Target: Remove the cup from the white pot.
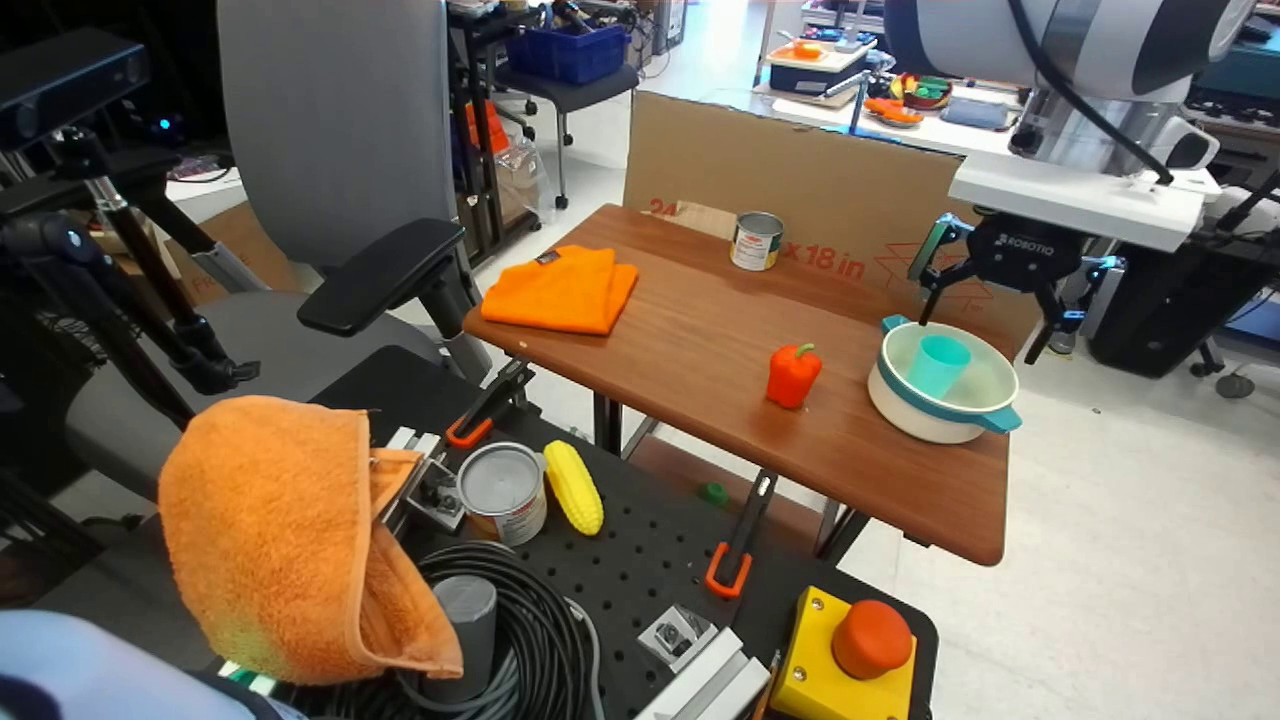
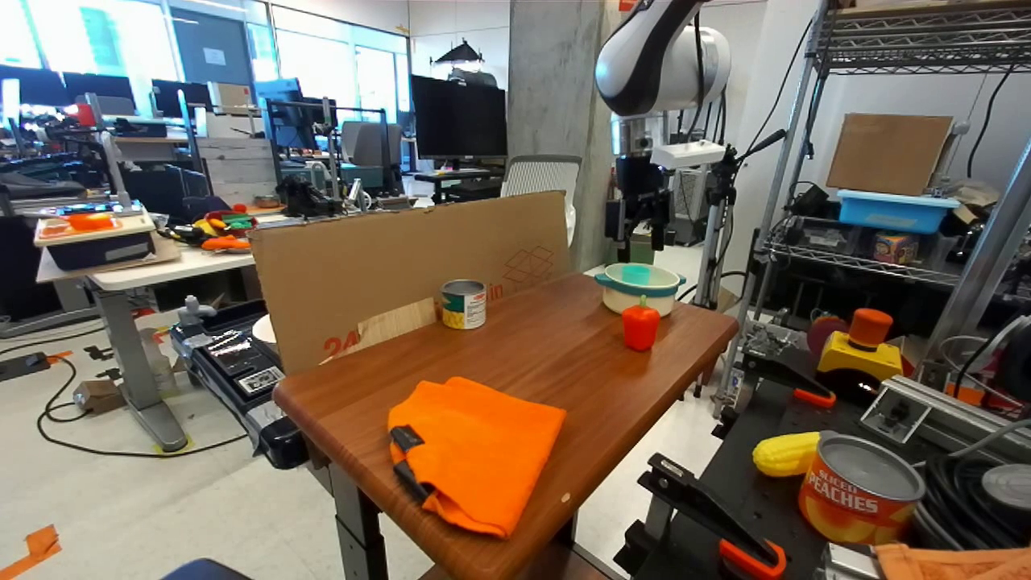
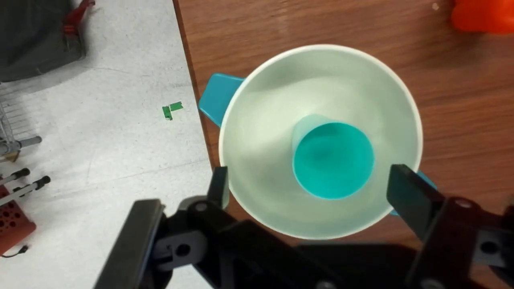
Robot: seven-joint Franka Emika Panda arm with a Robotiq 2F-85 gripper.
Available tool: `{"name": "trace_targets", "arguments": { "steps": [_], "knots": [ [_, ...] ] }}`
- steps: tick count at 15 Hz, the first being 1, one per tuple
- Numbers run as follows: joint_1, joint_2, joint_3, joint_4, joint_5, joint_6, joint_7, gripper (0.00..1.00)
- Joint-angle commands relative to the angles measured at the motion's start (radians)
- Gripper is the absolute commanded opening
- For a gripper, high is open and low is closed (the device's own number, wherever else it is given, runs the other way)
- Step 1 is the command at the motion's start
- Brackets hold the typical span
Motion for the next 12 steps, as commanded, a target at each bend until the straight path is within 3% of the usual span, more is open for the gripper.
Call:
{"name": "trace_targets", "arguments": {
  "steps": [1,8,9,10,12],
  "knots": [
    [-0.007,0.043,0.020,0.056,-0.035,-0.058,0.026,1.00],
    [0.002,0.088,0.037,0.095,-0.048,-0.119,0.047,1.00],
    [0.003,0.094,0.038,0.100,-0.048,-0.124,0.051,0.75],
    [0.003,0.100,0.039,0.106,-0.048,-0.130,0.054,0.74],
    [0.004,0.107,0.041,0.114,-0.048,-0.137,0.056,0.58]
  ]
}}
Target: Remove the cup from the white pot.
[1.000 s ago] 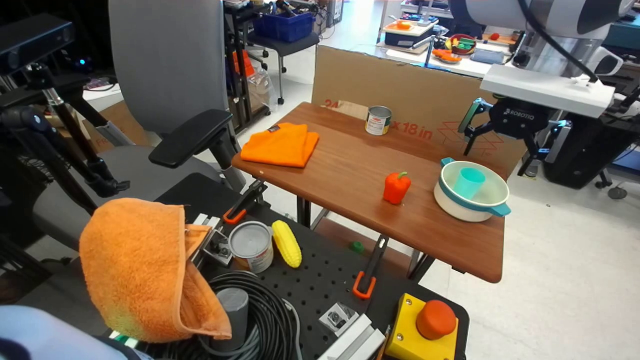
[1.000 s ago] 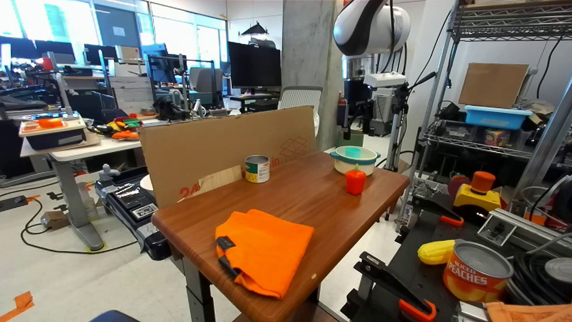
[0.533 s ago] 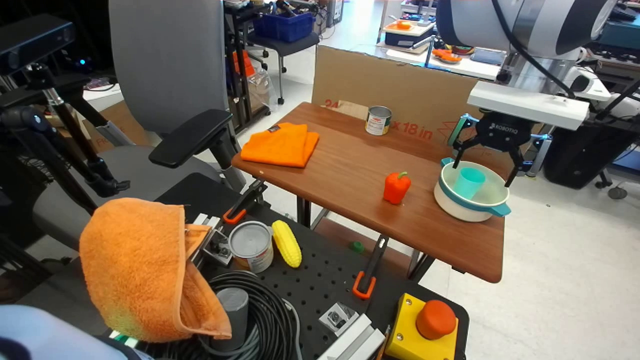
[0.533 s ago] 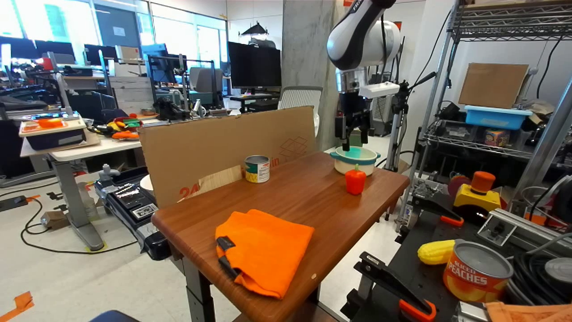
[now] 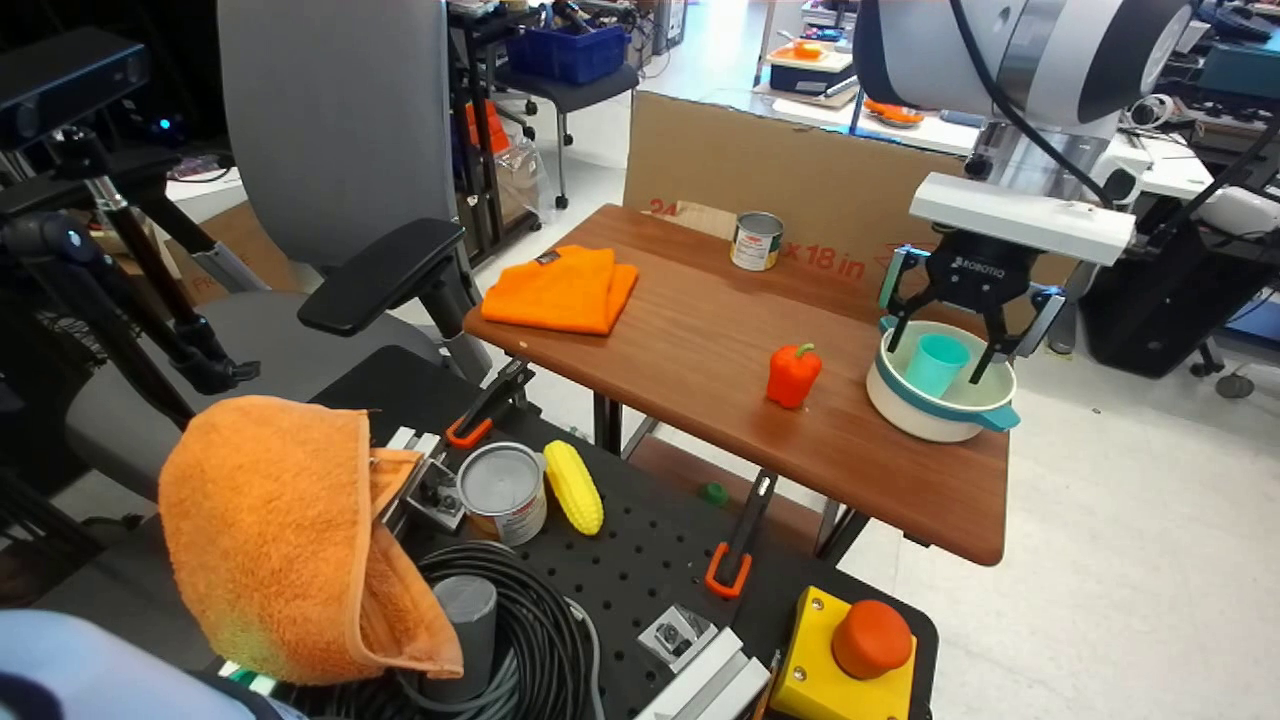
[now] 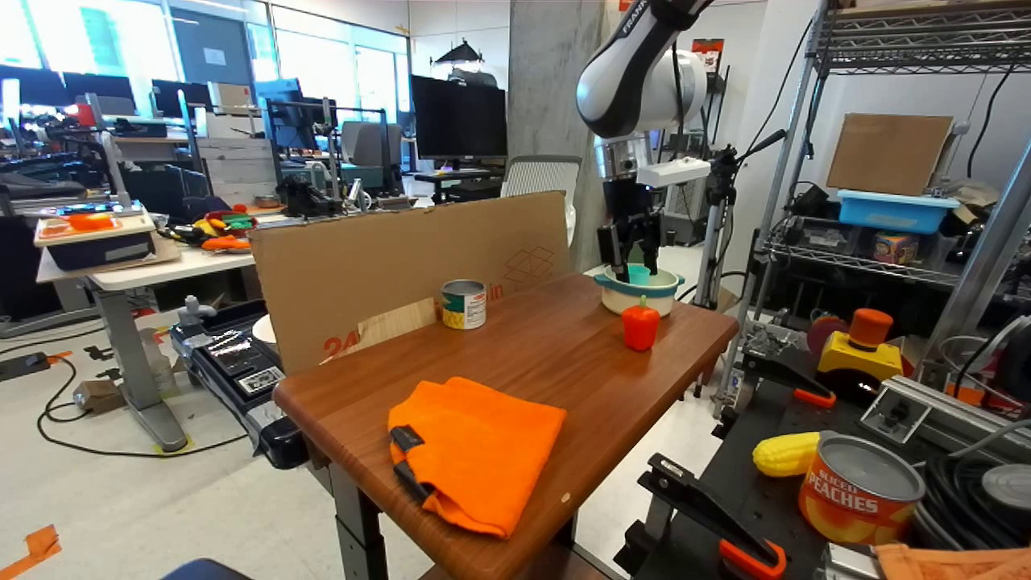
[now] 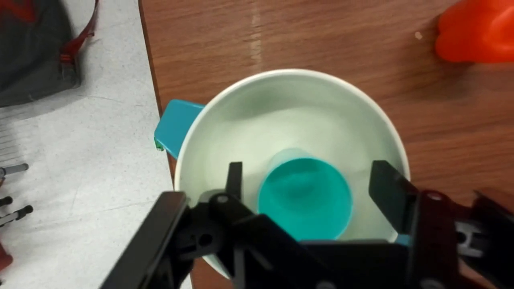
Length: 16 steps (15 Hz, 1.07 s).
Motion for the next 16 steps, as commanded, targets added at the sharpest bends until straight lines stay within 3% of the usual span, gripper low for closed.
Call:
{"name": "trace_targets", "arguments": {
  "steps": [1,5,8,16],
  "knots": [
    [-0.003,0.027,0.010,0.048,-0.019,-0.041,0.024,0.50],
    [-0.006,0.008,0.010,0.033,-0.023,-0.041,0.011,0.22],
    [-0.018,-0.053,0.011,-0.020,-0.027,-0.039,-0.019,0.17],
    [-0.087,-0.311,0.051,-0.123,0.078,-0.085,-0.172,0.17]
  ]
}}
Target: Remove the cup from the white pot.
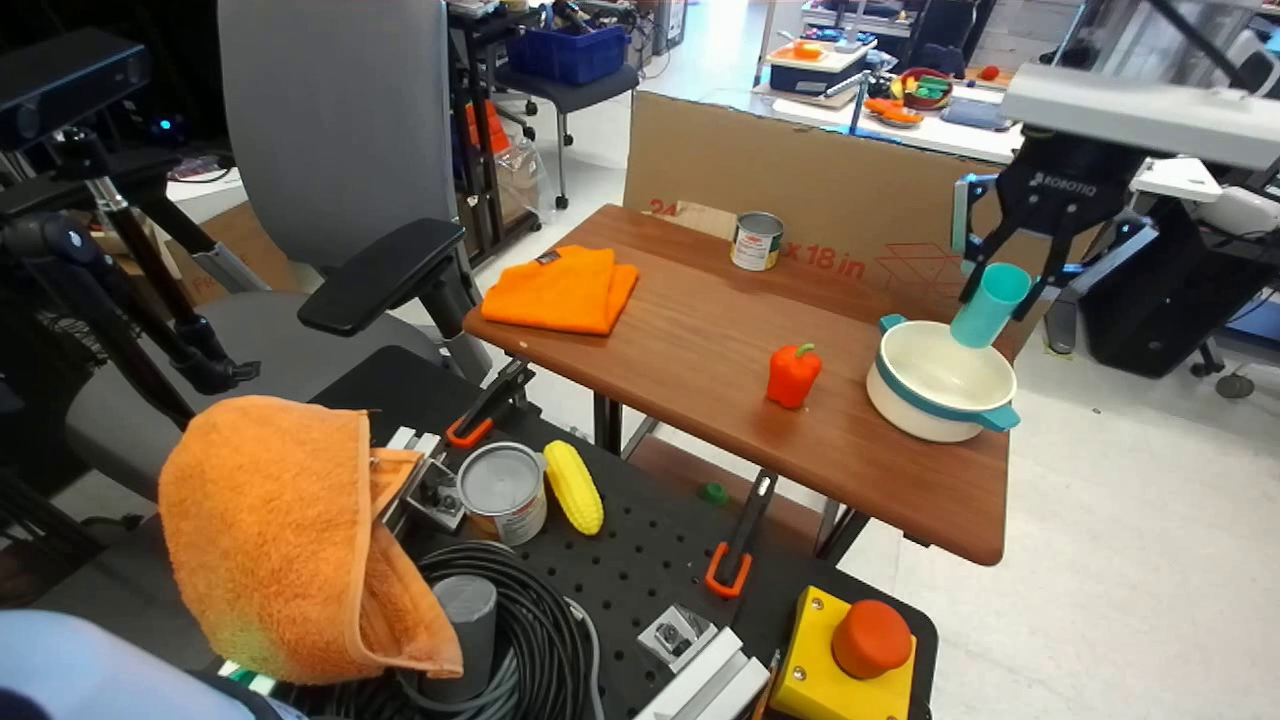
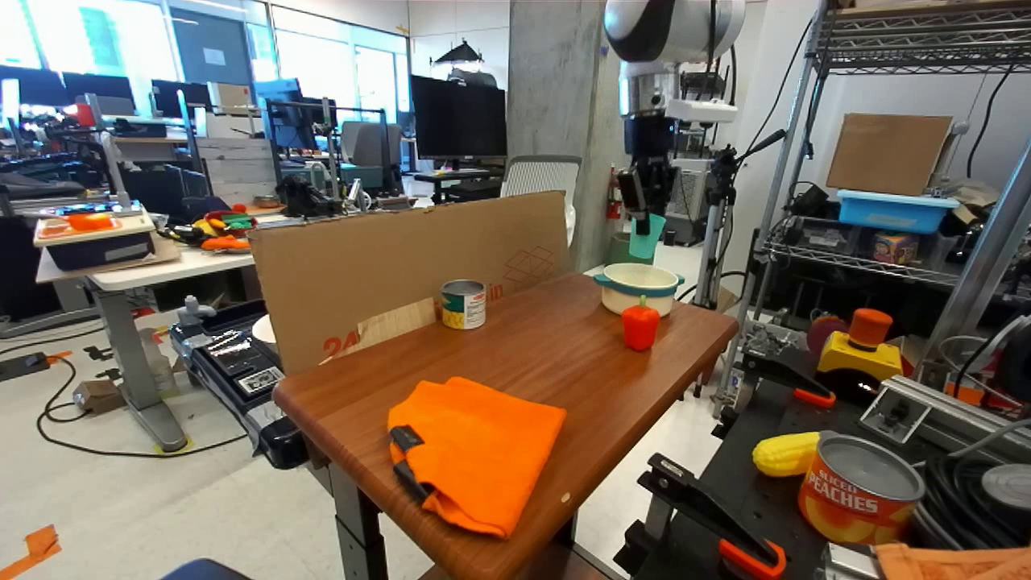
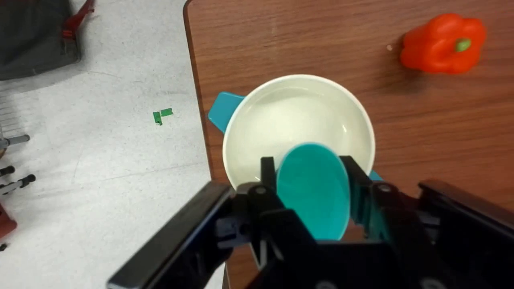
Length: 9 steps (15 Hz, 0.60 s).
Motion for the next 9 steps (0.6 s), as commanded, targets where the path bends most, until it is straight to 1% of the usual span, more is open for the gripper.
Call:
{"name": "trace_targets", "arguments": {
  "steps": [1,5,9],
  "knots": [
    [-0.039,-0.131,0.044,-0.040,0.078,-0.051,-0.085,0.17],
    [-0.028,-0.154,0.050,0.013,0.148,-0.059,-0.086,0.17],
    [-0.017,-0.089,0.055,0.100,0.156,-0.064,-0.059,0.17]
  ]
}}
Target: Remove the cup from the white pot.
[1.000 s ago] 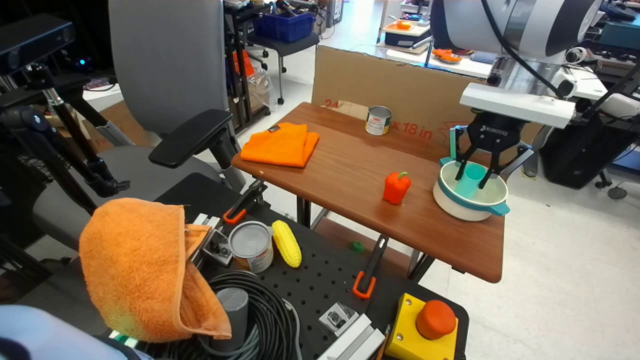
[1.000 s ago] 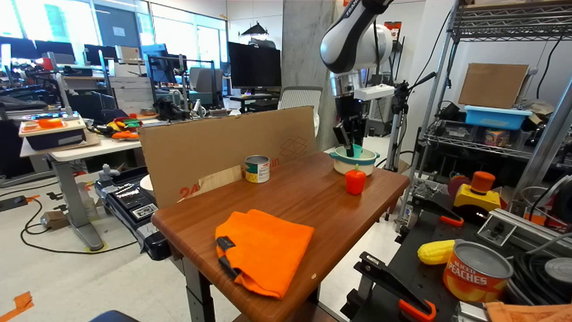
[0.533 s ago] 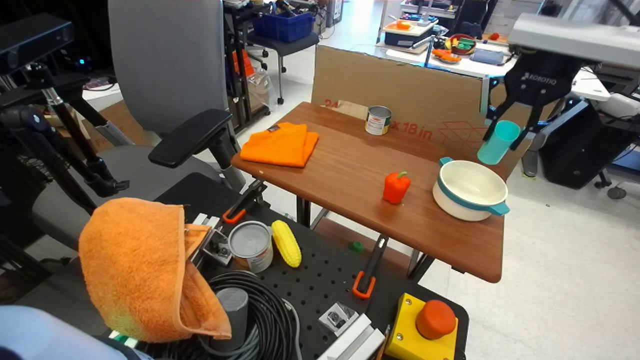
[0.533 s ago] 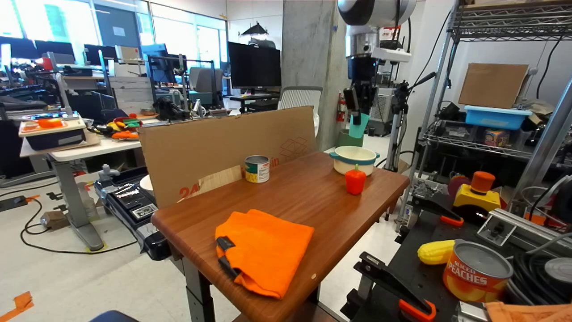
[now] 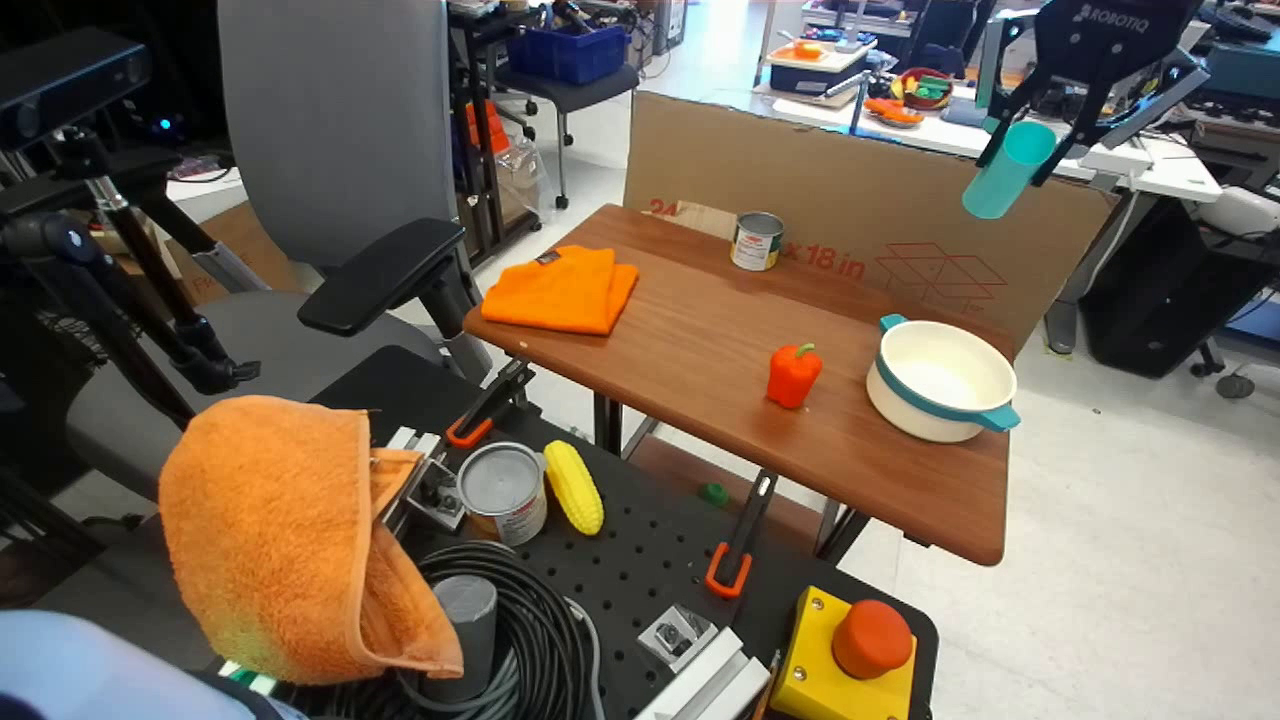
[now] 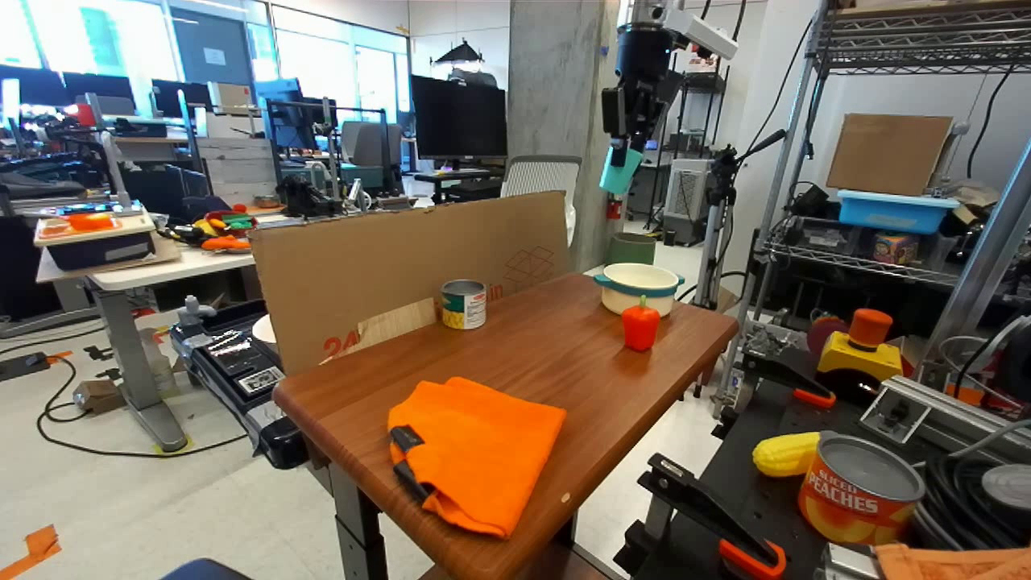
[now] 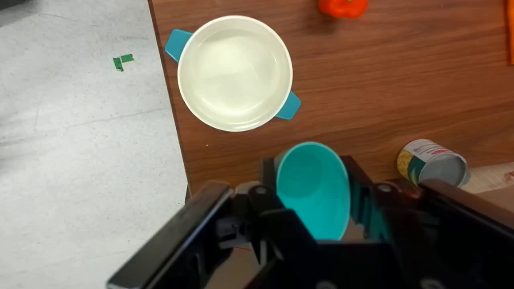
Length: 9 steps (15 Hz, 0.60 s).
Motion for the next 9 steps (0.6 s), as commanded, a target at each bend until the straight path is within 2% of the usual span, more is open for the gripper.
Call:
{"name": "trace_targets", "arguments": {
  "steps": [1,5,9],
  "knots": [
    [0.000,0.079,0.009,0.102,0.020,-0.027,0.015,0.17],
    [0.004,0.202,0.011,0.245,0.011,-0.066,0.074,0.17],
    [0.005,0.336,0.016,0.408,0.000,-0.159,0.122,0.17]
  ]
}}
